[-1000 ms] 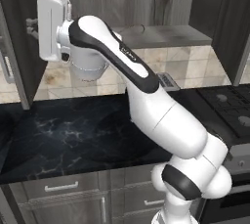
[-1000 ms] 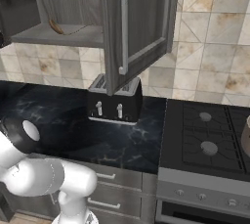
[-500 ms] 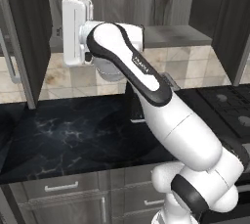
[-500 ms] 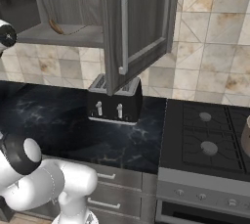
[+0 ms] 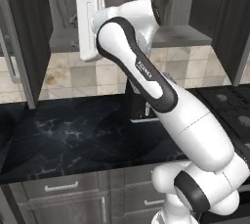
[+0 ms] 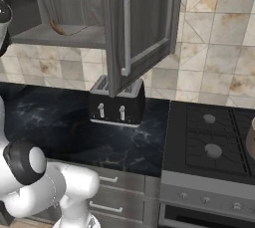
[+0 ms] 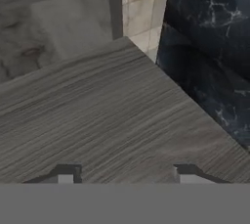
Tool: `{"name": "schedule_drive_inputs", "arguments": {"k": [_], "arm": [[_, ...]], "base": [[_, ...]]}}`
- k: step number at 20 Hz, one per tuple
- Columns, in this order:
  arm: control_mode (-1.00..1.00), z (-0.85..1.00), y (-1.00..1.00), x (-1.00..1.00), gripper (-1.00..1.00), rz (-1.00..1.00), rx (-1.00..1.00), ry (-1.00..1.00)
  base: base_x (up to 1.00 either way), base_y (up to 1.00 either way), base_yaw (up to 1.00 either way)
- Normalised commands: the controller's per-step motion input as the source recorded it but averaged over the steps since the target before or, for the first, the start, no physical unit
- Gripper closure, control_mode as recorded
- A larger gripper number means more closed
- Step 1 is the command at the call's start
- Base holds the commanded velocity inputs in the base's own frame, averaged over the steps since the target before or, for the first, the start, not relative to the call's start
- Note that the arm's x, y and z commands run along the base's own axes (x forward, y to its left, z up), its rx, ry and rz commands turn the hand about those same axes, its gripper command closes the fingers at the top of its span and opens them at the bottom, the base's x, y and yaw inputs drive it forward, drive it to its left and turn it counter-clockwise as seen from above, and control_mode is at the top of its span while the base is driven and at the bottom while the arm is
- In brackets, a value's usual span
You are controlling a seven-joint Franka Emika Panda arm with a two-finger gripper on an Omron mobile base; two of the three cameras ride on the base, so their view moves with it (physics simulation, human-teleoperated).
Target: Open the cabinet and move the ladle to the pot. Then close the cabinet.
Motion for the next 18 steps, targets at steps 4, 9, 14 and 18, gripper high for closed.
{"name": "schedule_drive_inputs", "arguments": {"k": [4, 9, 14, 18], "arm": [[-1.0, -0.03, -0.5, 0.0, -1.0, -0.13, -0.11, 0.1], [-1.0, -0.05, -0.61, 0.0, -1.0, -0.02, -0.17, 0.0], [-1.0, 0.0, -0.56, 0.0, -1.0, 0.0, -0.22, 0.0], [-1.0, 0.0, -0.46, 0.0, -1.0, 0.0, -0.24, 0.0]], "base": [[0.0, 0.0, 0.0], [0.0, 0.0, 0.0], [0.0, 0.0, 0.0], [0.0, 0.0, 0.0]]}}
